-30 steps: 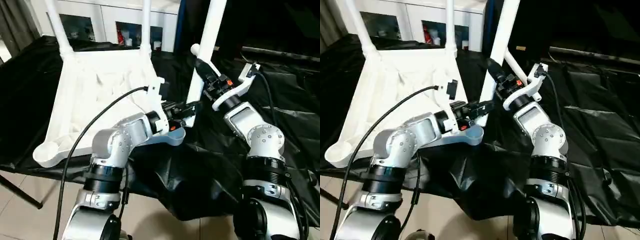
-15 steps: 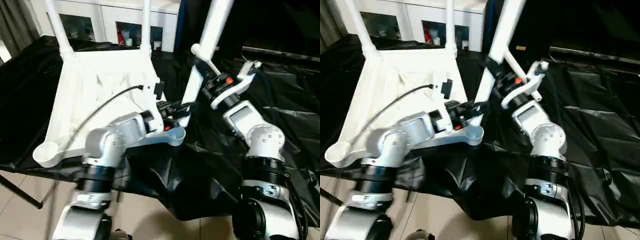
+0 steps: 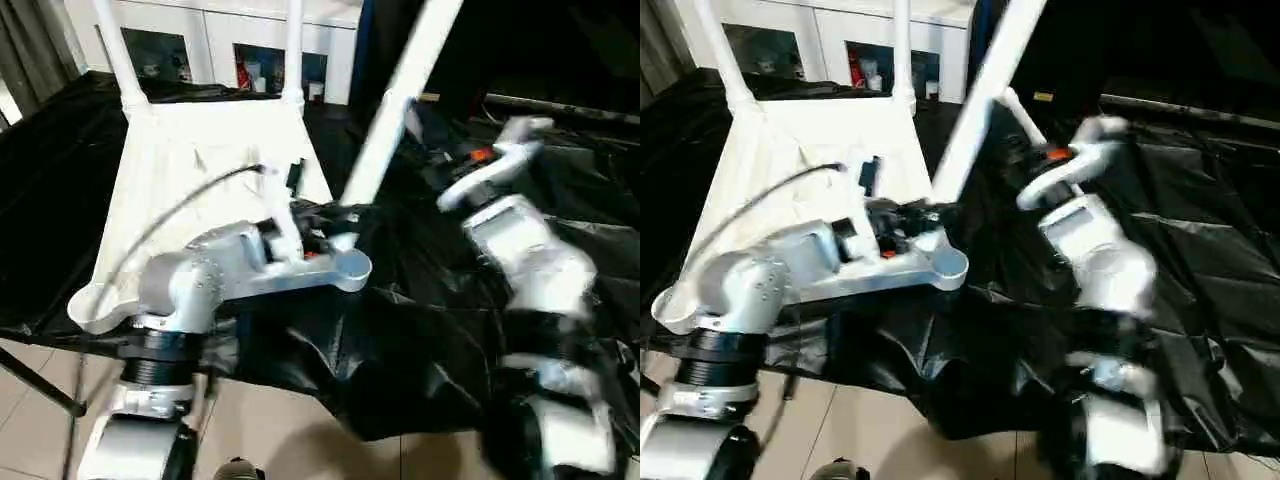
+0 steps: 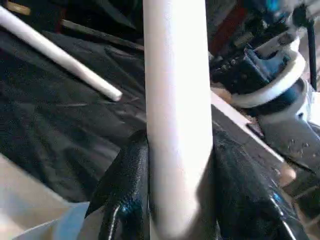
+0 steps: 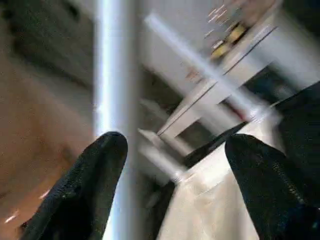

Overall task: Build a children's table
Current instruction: Insert table leg to table base

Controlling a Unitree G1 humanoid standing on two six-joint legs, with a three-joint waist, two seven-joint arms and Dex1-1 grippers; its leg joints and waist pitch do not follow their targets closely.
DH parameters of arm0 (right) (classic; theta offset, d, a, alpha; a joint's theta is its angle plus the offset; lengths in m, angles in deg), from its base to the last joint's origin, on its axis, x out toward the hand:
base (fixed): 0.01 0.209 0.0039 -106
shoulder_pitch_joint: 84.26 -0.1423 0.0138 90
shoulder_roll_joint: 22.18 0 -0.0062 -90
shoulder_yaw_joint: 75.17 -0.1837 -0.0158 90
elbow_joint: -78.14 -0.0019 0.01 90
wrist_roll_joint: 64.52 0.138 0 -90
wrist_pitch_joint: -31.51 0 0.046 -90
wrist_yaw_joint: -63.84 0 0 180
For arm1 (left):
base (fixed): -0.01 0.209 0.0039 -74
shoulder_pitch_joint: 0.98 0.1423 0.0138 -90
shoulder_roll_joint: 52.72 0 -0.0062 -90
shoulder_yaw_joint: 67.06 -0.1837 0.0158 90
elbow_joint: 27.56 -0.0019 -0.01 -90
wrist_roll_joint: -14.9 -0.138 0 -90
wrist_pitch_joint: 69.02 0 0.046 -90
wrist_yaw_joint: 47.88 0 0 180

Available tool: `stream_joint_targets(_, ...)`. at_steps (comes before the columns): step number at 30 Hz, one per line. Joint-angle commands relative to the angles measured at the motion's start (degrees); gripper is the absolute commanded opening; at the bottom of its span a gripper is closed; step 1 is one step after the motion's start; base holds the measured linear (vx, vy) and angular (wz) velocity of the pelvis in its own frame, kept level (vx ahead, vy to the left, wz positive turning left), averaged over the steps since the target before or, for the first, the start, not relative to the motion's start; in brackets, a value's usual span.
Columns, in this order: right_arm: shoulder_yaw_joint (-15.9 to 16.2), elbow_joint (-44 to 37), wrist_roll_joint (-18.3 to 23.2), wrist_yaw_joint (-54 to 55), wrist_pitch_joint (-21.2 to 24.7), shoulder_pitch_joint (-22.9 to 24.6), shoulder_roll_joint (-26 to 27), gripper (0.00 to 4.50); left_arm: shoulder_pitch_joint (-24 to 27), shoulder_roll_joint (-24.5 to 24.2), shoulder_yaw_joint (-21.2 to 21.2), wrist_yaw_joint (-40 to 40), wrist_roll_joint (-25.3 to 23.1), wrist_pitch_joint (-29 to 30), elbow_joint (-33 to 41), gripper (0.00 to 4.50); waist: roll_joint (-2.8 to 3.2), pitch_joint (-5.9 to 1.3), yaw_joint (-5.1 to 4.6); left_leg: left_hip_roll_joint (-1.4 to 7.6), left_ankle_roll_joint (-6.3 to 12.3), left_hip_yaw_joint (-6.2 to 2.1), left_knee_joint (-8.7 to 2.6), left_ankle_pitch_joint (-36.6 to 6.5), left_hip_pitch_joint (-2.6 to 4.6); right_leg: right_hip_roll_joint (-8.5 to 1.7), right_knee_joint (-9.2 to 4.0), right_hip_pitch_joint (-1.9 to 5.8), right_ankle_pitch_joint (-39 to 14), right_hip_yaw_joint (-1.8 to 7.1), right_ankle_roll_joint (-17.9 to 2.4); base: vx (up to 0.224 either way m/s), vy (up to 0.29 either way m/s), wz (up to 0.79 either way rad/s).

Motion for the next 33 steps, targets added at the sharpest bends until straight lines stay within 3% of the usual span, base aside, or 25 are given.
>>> stream_joint_targets(1,-2.9,3.3,-0.5,1.5,-2.4,-2.3,-3.1,3.92,-0.3,-2.1,0.9,1.4,0.9,0.7,2.5,1.45,0.06,-4.77,0.22,0.91,-2.24,-0.06,-3.77,-5.3,0.91,-3.67,-3.54,3.74,-1.9,3.11,-8.5,0.0,0.0,0.0)
stream_joint_targets(6,-2.1,4.7,-1.8,-0.6,-2.9,-3.5,-6.7,4.34,0.4,-4.3,-0.2,2.8,0.3,0.9,3.1,1.45,-0.04,-4.79,0.25,0.71,-0.96,0.07,-3.49,-3.7,0.69,-3.5,-3.36,3.86,-0.4,3.05,-8.9,0.0,0.0,0.0)
stream_joint_targets(9,3.7,2.6,-6.8,-5.1,-3.7,-2.3,-8.8,4.5,0.6,-4.8,-1.4,3.4,0.0,1.1,3.5,1.45,-0.09,-4.8,0.27,0.79,-0.31,0.01,-3.45,-3.4,0.54,-3.6,-3.38,3.95,-0.7,2.95,-9.8,0.0,0.0,0.0)
stream_joint_targets(10,8.5,1.1,-11.9,-7.6,-6.7,-1.1,-10.4,4.5,0.7,-5.4,-2.3,3.9,-0.6,0.9,3.5,1.45,-0.08,-4.8,0.26,0.78,-0.28,0.02,-3.39,-3.4,0.49,-3.63,-3.45,4.01,-1.0,2.95,-9.8,0.0,0.0,0.0)
stream_joint_targets(11,17.7,-0.9,-22.8,-10.9,-14.0,1.0,-14.2,4.5,0.7,-6.8,-4.1,4.8,-2.1,0.4,3.5,1.45,0.15,-4.76,0.6,0.97,-0.82,-0.13,-3.31,-3.5,0.39,-3.83,-3.53,3.88,-2.0,2.87,-9.1,0.0,0.0,0.0)
stream_joint_targets(13,22.2,-1.5,-28.2,-12.1,-18.0,1.9,-16.2,4.5,0.6,-7.5,-5.0,5.1,-2.7,0.1,3.5,1.44,-0.03,-4.72,0.57,0.97,-1.6,-0.12,-3.4,-3.7,0.52,-3.83,-3.56,3.88,-2.8,3.01,-8.1,0.0,0.0,0.0)
stream_joint_targets(14,27.6,-0.8,-36.2,-12.6,-25.3,2.5,-19.3,4.5,0.4,-8.1,-5.4,5.2,-3.2,0.1,3.1,1.44,0.2,-4.61,0.48,0.87,-1.69,-0.03,-3.37,-4.7,0.63,-3.82,-3.73,3.82,-4.1,3.08,-8.2,0.0,0.0,0.0)
stream_joint_targets(15,29.6,-0.3,-39.1,-12.8,-28.3,2.6,-20.5,4.5,0.3,-8.3,-5.5,5.2,-3.2,0.2,3.0,1.43,0.1,-4.53,0.52,0.93,-2.02,-0.07,-3.37,-5.0,0.63,-3.8,-3.9,3.81,-5.0,3.02,-8.1,0.0,0.0,0.0)
stream_joint_targets(16,32.9,1.1,-45.3,-12.1,-34.6,2.6,-22.9,4.5,-0.1,-8.7,-5.5,5.2,-3.2,0.5,2.6,1.43,0.0,-4.52,0.53,0.93,-2.13,-0.03,-3.32,-5.4,0.69,-3.8,-3.82,3.76,-5.5,3.09,-8.4,0.0,0.0,0.0)
stream_joint_targets(17,33.3,1.3,-46.3,-11.9,-35.6,2.6,-23.3,4.5,-0.2,-8.8,-5.5,5.2,-3.2,0.5,2.5,1.43,0.09,-4.54,0.51,0.86,-2.01,0.01,-3.24,-5.7,0.77,-3.69,-3.82,3.69,-5.4,3.1,-8.8,0.0,0.0,0.0)
stream_joint_targets(18,34.4,2.6,-50.4,-9.5,-40.1,2.0,-24.9,4.5,-0.5,-9.2,-5.5,5.5,-3.4,0.5,1.8,1.43,0.26,-4.48,0.4,0.77,-1.72,0.06,-3.24,-6.0,0.82,-3.51,-3.82,3.66,-5.2,3.18,-9.0,0.0,0.0,0.0)
stream_joint_targets(22,35.0,3.7,-54.0,-6.6,-43.6,1.2,-26.4,4.5,-0.8,-9.6,-5.7,5.8,-3.7,0.4,1.3,1.43,0.08,-4.57,0.32,0.75,-0.07,0.0,-3.15,-6.1,0.82,-3.19,-3.47,3.8,-2.9,3.2,-10.1,0.0,0.0,0.0)
stream_joint_targets(23,38.2,5.6,-60.5,-2.6,-48.1,0.1,-29.3,4.5,-0.8,-9.9,-6.3,6.4,-3.6,0.8,1.4,1.43,0.5,-4.59,0.28,0.85,0.0,-0.12,-3.13,-6.0,0.81,-3.24,-3.41,3.72,-2.2,3.13,-10.3,0.0,0.0,0.0)
stream_joint_targets(24,38.2,5.6,-60.5,-2.6,-48.1,0.1,-29.3,4.5,-0.8,-9.9,-6.3,6.4,-3.6,0.8,1.4,1.43,0.29,-4.57,0.28,0.87,-0.47,-0.14,-3.1,-5.7,0.85,-3.19,-3.45,3.64,-2.2,3.01,-10.4,0.0,0.0,0.0)
stream_joint_targets(25,40.5,6.7,-64.8,0.0,-50.7,-0.6,-31.2,4.5,-0.6,-10.1,-6.7,6.7,-3.5,1.2,1.7,1.43,0.29,-4.57,0.26,0.78,-0.78,-0.03,-3.03,-5.7,0.96,-3.2,-3.36,3.57,-2.2,3.07,-10.8,0.0,0.0,0.0)
stream_joint_targets(26,43.2,8.0,-70.0,3.9,-53.7,-1.5,-33.4,4.5,-0.3,-10.3,-7.4,7.0,-3.5,1.4,2.0,1.43,0.15,-4.52,0.22,0.69,-1.16,0.02,-2.98,-5.8,0.89,-3.13,-3.37,3.6,-2.7,3.07,-10.7,0.0,0.0,0.0)
stream_joint_targets(29,47.5,11.5,-78.8,12.6,-59.0,-3.8,-36.3,4.5,0.4,-10.9,-8.5,7.8,-3.6,2.2,2.6,1.43,-0.17,-4.45,-0.24,0.36,-1.0,0.17,-2.87,-7.0,0.77,-2.92,-3.42,3.77,-3.9,3.16,-9.4,0.0,0.0,0.0)
stream_joint_targets(33,48.7,14.1,-83.1,17.5,-61.9,-5.2,-36.9,4.5,1.0,-11.3,-9.2,8.2,-3.5,3.0,3.3,1.43,-0.23,-4.36,-0.67,0.28,-0.58,0.17,-2.78,-8.0,0.57,-2.8,-3.45,3.75,-5.1,3.13,-8.4,0.0,0.0,0.0)
